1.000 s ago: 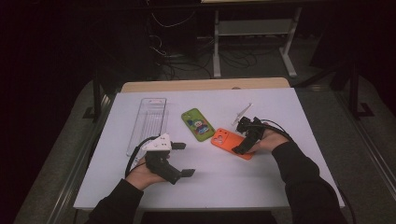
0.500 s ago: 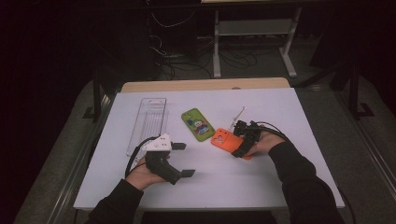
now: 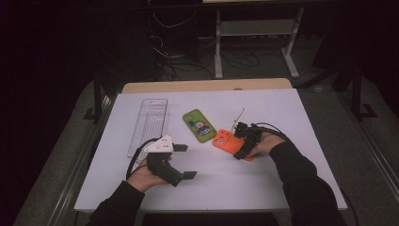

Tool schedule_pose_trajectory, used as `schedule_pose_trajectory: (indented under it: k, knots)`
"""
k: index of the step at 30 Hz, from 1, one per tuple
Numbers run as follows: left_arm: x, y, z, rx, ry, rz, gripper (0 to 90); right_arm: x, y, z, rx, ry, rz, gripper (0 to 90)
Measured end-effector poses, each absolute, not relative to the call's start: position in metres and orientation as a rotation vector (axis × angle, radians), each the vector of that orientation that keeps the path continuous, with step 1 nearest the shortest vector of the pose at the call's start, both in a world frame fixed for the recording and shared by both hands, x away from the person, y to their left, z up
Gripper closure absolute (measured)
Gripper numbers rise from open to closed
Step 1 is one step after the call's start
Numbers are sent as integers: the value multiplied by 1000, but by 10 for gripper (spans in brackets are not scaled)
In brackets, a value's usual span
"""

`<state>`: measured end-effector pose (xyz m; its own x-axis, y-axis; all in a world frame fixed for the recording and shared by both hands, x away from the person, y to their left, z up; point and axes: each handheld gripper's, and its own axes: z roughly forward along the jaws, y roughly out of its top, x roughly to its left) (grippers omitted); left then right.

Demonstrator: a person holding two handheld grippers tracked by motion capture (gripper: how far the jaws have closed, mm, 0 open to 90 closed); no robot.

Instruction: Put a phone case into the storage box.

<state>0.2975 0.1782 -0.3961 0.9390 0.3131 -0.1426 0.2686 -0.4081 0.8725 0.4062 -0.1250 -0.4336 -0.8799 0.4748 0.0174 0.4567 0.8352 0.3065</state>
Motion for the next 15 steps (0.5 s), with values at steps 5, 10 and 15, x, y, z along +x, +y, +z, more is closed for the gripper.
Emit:
schedule_pose_trajectory:
  k: [5, 10, 15]
  knots:
    - [297, 178, -396, 2016, 415, 52, 0, 408, -122, -433, 730, 2977, 428, 69]
    - [297, 178, -396, 2017, 415, 52, 0, 411, -121, -431, 713, 2992, 383, 123]
    - [297, 178, -396, 2018, 413, 53, 0, 413, -121, -429, 712, 2999, 375, 141]
